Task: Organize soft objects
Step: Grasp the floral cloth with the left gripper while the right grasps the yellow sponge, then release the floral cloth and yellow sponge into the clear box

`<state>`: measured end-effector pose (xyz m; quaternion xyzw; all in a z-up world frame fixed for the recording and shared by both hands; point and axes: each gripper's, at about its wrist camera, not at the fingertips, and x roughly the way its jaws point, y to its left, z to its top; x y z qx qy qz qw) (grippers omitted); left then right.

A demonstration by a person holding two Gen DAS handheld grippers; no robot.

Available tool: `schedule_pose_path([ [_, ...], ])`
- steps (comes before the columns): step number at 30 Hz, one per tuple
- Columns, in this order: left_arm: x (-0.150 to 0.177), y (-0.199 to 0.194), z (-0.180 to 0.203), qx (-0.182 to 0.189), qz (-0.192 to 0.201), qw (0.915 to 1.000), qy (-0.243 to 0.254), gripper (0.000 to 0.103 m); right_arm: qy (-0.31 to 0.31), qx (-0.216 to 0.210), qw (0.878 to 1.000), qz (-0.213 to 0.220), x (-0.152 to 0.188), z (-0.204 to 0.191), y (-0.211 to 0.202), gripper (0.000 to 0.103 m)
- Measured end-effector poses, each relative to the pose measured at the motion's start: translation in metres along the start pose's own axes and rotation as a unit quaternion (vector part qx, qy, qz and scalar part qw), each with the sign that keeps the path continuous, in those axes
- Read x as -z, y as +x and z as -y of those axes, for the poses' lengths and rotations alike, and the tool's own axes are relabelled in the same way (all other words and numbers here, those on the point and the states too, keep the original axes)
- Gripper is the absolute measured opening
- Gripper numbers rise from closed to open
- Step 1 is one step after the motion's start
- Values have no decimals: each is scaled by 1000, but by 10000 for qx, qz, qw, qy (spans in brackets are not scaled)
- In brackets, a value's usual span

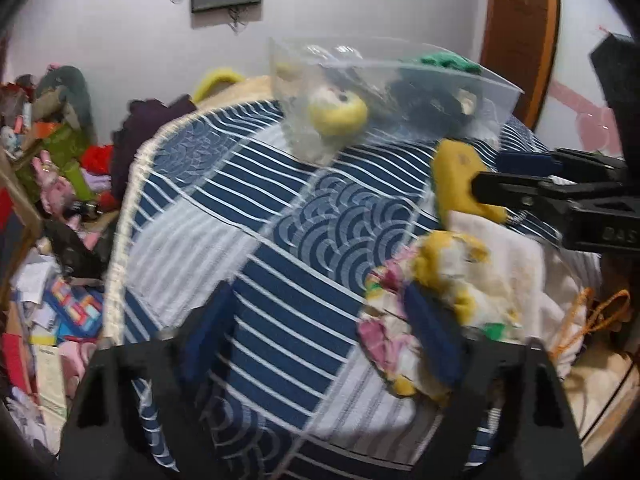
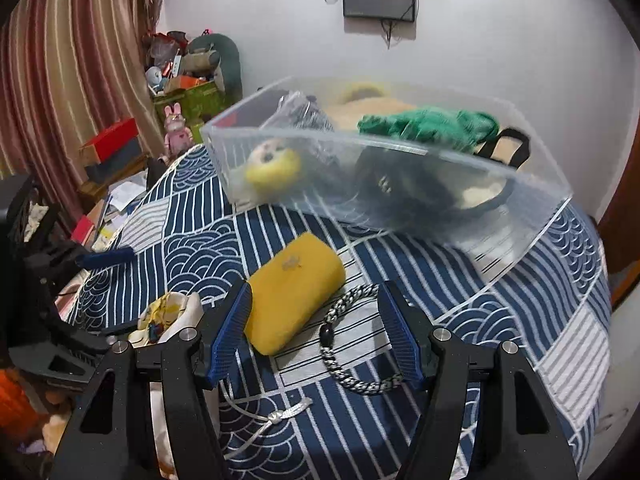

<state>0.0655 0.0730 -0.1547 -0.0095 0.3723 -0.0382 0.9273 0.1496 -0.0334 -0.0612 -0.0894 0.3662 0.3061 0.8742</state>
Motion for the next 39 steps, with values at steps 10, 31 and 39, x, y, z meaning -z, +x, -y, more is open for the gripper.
schedule_pose_path([
  [10, 0, 2, 25, 329, 104, 9988, 348, 42, -14, -382, 9992, -100, 1, -6, 4, 42],
  [31, -44, -26, -4, 76, 634, 9976, -251, 8, -74, 11, 9972, 744, -12, 6, -36, 27],
  [39, -87, -44, -10, -33, 1209, 9921, -321, 8, 138, 386, 9921, 1188, -29, 28, -59, 27],
])
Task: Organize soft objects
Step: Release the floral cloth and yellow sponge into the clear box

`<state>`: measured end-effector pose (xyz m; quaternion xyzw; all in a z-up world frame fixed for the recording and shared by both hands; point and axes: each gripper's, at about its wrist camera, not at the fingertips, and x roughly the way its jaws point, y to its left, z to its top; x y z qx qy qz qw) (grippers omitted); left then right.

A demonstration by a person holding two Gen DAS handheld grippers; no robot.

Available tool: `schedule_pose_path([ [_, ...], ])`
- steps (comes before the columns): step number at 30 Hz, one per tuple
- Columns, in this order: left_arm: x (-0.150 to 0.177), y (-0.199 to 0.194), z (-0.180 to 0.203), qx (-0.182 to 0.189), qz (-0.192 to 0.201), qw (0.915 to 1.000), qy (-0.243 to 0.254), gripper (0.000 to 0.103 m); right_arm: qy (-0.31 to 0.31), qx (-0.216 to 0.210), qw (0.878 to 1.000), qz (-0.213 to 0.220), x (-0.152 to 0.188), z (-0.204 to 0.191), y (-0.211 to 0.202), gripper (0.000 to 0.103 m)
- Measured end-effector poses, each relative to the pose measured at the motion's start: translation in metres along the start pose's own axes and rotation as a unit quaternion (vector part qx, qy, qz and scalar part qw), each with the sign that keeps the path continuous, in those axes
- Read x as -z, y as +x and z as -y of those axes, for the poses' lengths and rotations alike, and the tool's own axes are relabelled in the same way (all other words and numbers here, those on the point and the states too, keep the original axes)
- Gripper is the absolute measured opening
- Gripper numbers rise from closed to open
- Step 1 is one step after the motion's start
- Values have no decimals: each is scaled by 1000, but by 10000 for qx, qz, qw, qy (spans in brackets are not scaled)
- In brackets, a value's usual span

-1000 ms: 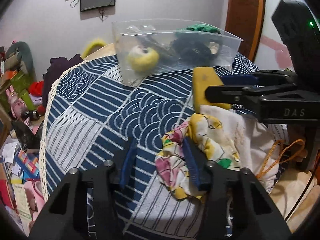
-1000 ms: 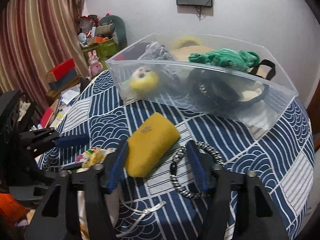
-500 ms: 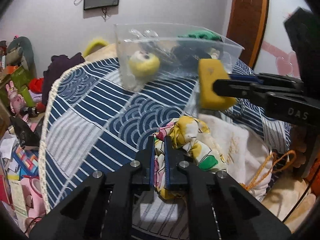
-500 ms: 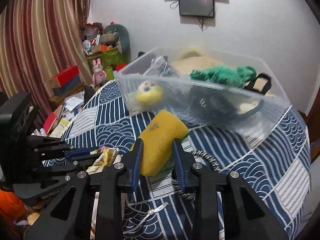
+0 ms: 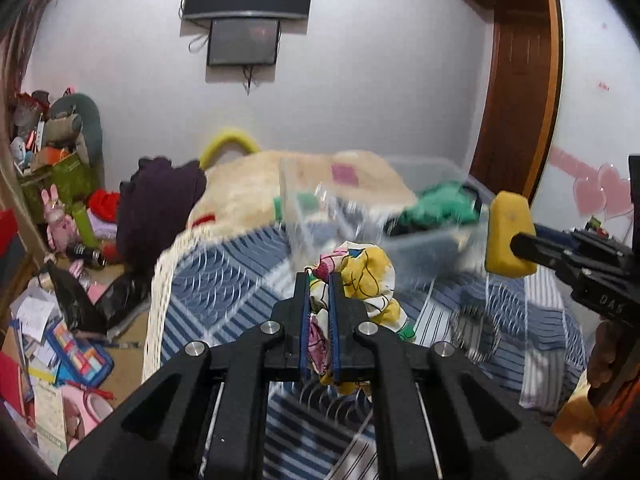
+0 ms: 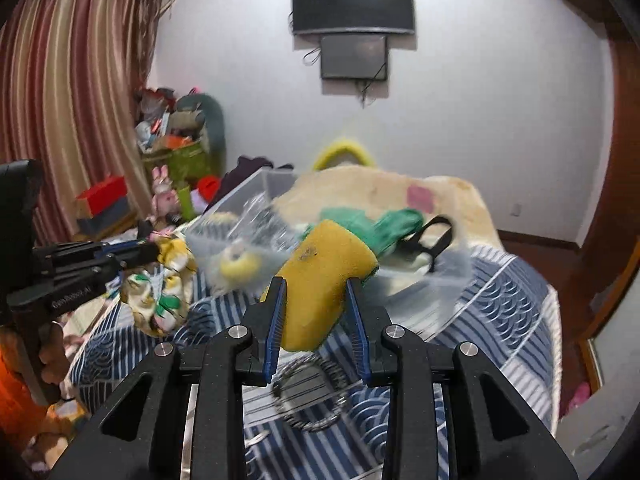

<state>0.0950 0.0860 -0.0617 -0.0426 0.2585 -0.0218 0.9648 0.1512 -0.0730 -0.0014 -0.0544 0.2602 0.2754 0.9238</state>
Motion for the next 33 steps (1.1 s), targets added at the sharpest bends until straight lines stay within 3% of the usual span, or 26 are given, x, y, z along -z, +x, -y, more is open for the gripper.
schedule_pose_path([
  [6, -30, -3, 12, -237, 548, 9982, 79, 8, 153, 228, 9991, 318, -18, 15, -6, 27],
  [12, -49, 18, 14, -244, 648, 9976, -42, 8, 276, 414, 9978, 437, -26, 26, 0, 27],
  [19, -53, 53, 16, -50, 384, 9991, -175, 8, 358, 638, 9971, 200, -22, 37, 26, 27],
  [25, -40, 84, 21, -133, 11, 9999, -101, 8, 435, 679, 9966, -157, -10, 43, 42, 28],
  [30, -34, 88, 20, -203, -61, 9997, -132, 11, 358, 734, 9965, -165, -9, 39, 38, 31],
  [33, -35, 84, 20, -171, -72, 9998, -95, 18, 370, 714, 9966, -190, -10, 42, 33, 41],
])
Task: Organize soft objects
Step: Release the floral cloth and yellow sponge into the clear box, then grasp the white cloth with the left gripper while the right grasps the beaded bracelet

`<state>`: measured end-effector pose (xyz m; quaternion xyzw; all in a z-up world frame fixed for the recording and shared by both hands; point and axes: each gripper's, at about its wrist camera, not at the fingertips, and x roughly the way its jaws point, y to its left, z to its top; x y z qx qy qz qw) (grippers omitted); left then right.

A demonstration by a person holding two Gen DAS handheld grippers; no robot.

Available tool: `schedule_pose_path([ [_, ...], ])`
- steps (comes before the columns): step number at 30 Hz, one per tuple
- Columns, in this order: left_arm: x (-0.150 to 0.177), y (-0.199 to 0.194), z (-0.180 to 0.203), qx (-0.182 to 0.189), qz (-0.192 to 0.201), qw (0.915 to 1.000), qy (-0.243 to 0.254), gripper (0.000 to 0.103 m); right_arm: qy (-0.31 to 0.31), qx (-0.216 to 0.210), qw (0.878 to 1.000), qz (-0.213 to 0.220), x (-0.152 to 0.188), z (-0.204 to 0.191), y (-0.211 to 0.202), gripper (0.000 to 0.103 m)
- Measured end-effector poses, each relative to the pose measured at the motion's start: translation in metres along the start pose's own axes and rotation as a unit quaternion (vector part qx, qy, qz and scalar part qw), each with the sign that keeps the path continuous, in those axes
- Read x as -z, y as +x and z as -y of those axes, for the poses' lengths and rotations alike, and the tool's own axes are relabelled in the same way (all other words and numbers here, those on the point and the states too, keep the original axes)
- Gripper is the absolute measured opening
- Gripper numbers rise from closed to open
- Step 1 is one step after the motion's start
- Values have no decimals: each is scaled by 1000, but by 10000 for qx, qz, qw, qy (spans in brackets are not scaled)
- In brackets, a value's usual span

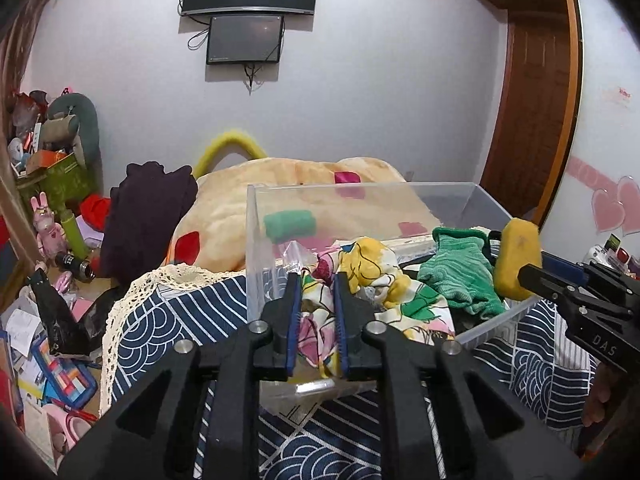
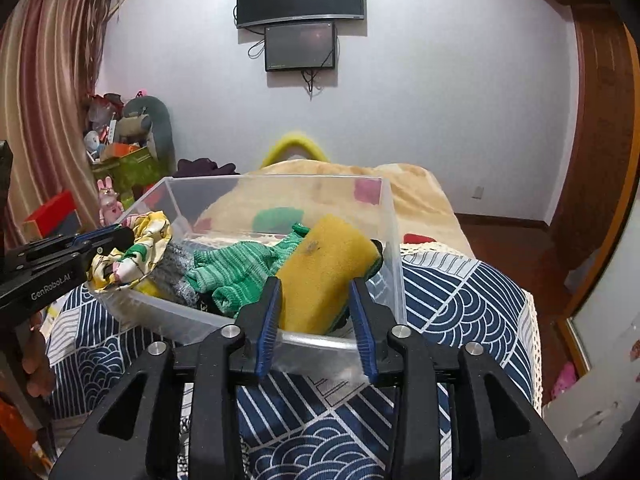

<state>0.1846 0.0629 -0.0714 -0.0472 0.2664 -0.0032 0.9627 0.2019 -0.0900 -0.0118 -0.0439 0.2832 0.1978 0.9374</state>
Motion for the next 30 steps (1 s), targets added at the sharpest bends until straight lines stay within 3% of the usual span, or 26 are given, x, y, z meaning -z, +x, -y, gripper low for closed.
schedule_pose_path([
  [2, -1, -5, 2, 24, 38, 10000, 24, 25, 26, -30, 10000, 33, -1, 1, -5, 51],
  [6, -1, -17, 5, 97, 128, 9998, 85, 33, -7, -54, 9998, 170, -4, 1, -17, 51],
  [9, -1, -28, 9, 113, 191, 9996, 153, 45, -55, -98, 9996, 252, -5, -3, -27, 54],
  [11, 0, -36, 11, 91, 250, 9994, 221, 61, -78, -144, 9994, 312, -3, -4, -35, 63],
  [15, 3, -52, 16, 72, 348, 9989, 316, 83, -160, -190, 9991, 355, 2, -8, -44, 65],
  [17, 6, -59, 18, 63, 331, 9989, 322, 98, -178, -272, 9991, 288, 6, -10, -45, 65],
  [21, 18, -69, 21, 83, 218, 9991, 360, 100, -271, -321, 9991, 109, 19, -17, -44, 65],
  [30, 69, -68, 29, 5, -544, 9967, 599, 102, -417, -456, 9962, -614, 61, -28, -24, 65],
])
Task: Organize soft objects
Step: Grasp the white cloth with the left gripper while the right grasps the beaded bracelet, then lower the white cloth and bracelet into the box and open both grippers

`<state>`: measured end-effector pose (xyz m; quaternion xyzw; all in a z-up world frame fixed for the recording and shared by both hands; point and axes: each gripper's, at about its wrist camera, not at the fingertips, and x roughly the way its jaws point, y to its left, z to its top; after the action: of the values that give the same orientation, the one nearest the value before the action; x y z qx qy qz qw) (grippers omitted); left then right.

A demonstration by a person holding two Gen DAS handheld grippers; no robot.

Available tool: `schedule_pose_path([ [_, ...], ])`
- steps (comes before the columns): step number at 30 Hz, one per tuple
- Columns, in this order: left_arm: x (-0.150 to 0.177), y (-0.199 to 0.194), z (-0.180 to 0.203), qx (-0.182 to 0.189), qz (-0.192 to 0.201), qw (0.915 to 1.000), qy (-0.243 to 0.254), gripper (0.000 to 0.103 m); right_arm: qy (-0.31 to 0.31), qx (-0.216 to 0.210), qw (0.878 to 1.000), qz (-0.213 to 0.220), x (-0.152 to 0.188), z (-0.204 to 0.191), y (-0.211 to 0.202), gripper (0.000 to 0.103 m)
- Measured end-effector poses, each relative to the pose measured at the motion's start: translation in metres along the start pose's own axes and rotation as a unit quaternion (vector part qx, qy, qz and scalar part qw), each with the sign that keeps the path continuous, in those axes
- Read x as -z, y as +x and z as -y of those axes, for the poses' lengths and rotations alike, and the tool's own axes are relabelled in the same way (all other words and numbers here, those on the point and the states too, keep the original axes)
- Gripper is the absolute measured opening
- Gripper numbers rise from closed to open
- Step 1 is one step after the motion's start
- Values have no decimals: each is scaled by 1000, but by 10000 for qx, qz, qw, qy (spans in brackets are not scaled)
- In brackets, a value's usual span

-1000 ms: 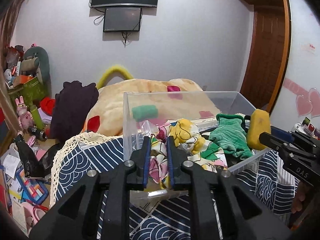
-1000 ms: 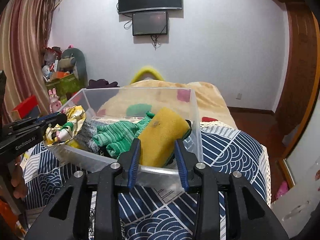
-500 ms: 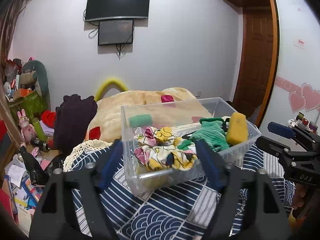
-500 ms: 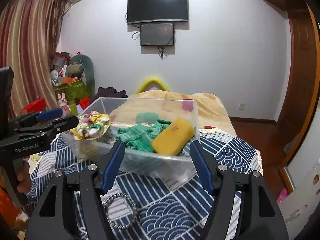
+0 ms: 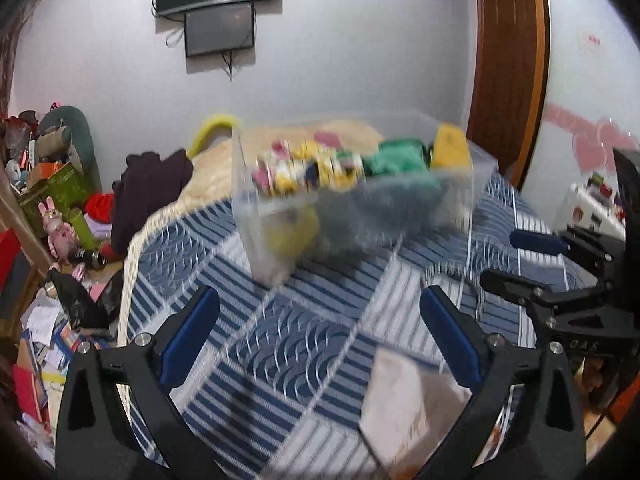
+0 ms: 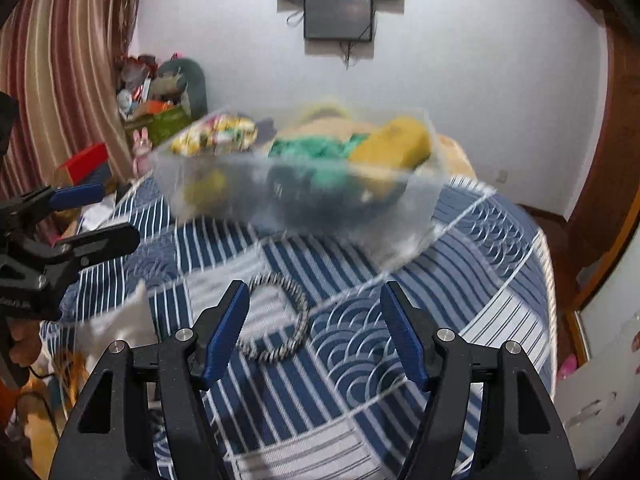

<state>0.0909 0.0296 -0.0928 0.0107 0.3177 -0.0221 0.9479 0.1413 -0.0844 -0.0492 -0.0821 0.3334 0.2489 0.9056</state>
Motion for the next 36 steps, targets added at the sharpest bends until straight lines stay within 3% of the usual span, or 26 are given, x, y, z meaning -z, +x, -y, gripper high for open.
schedule_pose_path([
  [4, 19, 1, 4, 251, -298, 9992, -113, 102, 67, -190, 9996, -216, 9, -1, 9, 63],
  [8, 36, 7, 14, 358, -507, 9980, -104, 102, 64, -295, 9986, -431, 11, -4, 20, 37],
  [12, 48, 15, 16, 416, -595, 9973, -147, 96, 130, -370, 9979, -517, 13, -4, 25, 22],
  [14, 51, 20, 17, 662, -731, 9950, -183, 67, 160, -355, 9980, -504, 13, -2, 24, 11],
  [16, 53, 20, 19, 856, -725, 9935, -215, 55, 205, -346, 9980, -477, 14, -1, 23, 10],
  [17, 53, 19, 19, 883, -702, 9934, -197, 37, 221, -350, 9981, -452, 14, 0, 22, 9],
  [22, 50, 13, 19, 959, -645, 9932, -162, 11, 196, -292, 9990, -259, 12, -2, 12, 7],
  [29, 25, -4, 3, 545, -154, 9983, -138, 9, 136, -273, 9995, 110, 3, -6, -5, 7],
  [36, -14, -18, -17, 486, 352, 9977, -319, 9, 131, -156, 9987, 469, -11, -5, -21, 7],
])
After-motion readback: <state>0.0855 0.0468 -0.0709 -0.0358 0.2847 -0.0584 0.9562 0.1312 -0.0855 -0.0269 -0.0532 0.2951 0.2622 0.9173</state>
